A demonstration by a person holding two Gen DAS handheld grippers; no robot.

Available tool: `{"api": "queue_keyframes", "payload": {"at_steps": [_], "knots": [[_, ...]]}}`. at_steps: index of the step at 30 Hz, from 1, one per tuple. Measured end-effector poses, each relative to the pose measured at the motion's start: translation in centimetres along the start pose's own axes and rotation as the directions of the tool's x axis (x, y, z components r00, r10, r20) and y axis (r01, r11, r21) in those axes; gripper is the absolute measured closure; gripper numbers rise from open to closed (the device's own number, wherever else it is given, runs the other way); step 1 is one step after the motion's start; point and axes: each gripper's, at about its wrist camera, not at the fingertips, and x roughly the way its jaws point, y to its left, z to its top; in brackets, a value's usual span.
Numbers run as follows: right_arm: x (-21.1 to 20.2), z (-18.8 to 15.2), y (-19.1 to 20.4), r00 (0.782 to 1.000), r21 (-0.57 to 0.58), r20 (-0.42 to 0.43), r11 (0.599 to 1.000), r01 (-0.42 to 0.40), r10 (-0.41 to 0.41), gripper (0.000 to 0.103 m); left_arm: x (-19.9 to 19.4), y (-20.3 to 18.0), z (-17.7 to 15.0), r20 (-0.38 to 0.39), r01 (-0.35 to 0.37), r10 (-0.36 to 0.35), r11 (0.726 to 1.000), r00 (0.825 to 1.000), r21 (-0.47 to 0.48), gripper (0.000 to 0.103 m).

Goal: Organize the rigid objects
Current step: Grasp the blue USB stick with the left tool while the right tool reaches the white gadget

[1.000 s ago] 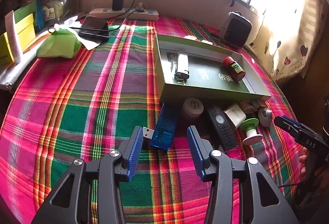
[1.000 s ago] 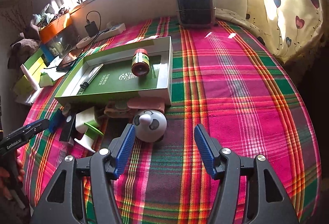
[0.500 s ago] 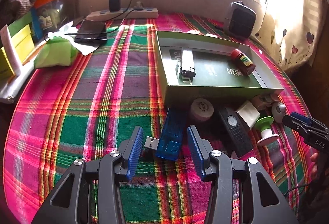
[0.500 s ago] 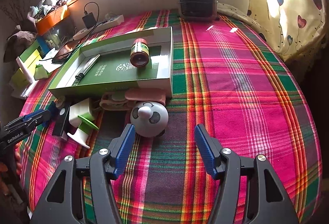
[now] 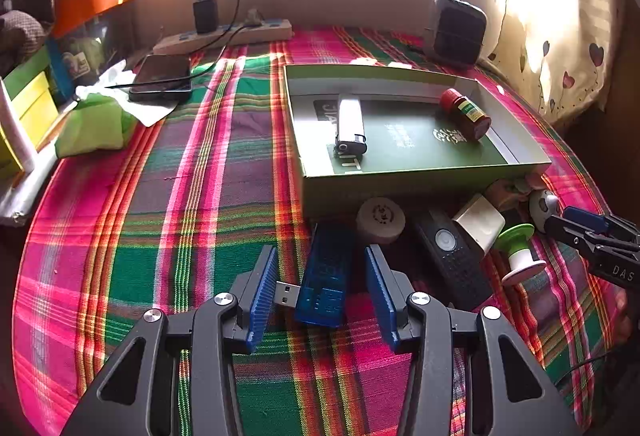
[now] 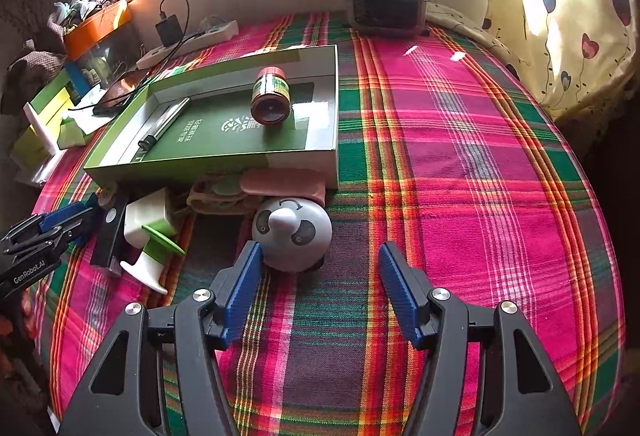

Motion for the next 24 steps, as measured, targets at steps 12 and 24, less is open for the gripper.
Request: {"api": "queue_keyframes", "payload": {"at_steps": [12,24], "knots": [[-0.11,-0.26,0.26,1.0,-0.014,0.009,1.0,-0.008,0.008,0.051,0.21,-0.34,-0.1,-0.006,0.007,-0.007,1.0,1.0,0.007,0.071],[-0.24,-0.35,0.38,0.999,-0.018,0.019,0.999,-0.037,0.038,0.065,0.09,-0.3,-0.19,-0.005,0.01,-0.01,1.0,1.0,0.007,0.071]]}}
